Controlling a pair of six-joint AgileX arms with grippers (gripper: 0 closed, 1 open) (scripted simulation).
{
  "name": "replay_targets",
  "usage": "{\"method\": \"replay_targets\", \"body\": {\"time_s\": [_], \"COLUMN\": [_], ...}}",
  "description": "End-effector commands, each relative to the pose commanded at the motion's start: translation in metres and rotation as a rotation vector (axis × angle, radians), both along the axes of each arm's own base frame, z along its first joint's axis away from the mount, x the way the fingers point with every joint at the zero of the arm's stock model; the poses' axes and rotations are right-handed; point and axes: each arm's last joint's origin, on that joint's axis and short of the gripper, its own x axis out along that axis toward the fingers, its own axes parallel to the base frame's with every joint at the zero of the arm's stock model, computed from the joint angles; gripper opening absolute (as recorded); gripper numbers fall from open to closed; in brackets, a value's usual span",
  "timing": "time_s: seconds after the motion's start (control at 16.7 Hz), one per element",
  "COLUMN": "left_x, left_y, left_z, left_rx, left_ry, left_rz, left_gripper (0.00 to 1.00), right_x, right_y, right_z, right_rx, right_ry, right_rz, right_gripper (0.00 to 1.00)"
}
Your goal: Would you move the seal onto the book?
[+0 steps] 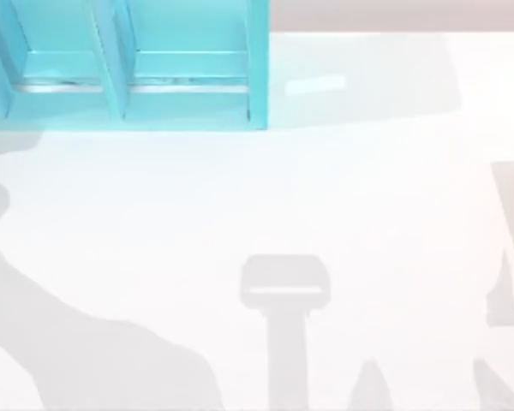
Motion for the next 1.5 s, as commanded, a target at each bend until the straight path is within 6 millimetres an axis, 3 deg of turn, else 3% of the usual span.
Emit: {"method": "replay_targets", "body": {"time_s": [0.66, 1.26, 1.5], "left_x": [0.000, -0.001, -0.016], "left_y": [0.000, 0.000, 0.008], "left_z": [0.000, 0.001, 0.031], "left_rx": [0.000, 0.001, 0.006], "left_ry": [0.000, 0.000, 0.005], "left_rz": [0.000, 0.000, -0.011], "left_gripper": [0.02, 0.00, 0.00], "right_x": [0.000, 0.000, 0.000], "right_y": [0.000, 0.000, 0.000], "right_z": [0.000, 0.000, 0.000], "right_rx": [0.000, 0.000, 0.000], "right_ry": [0.000, 0.000, 0.000], "right_rz": [0.000, 0.000, 0.000], "right_gripper": [1.00, 1.00, 1.00]}}
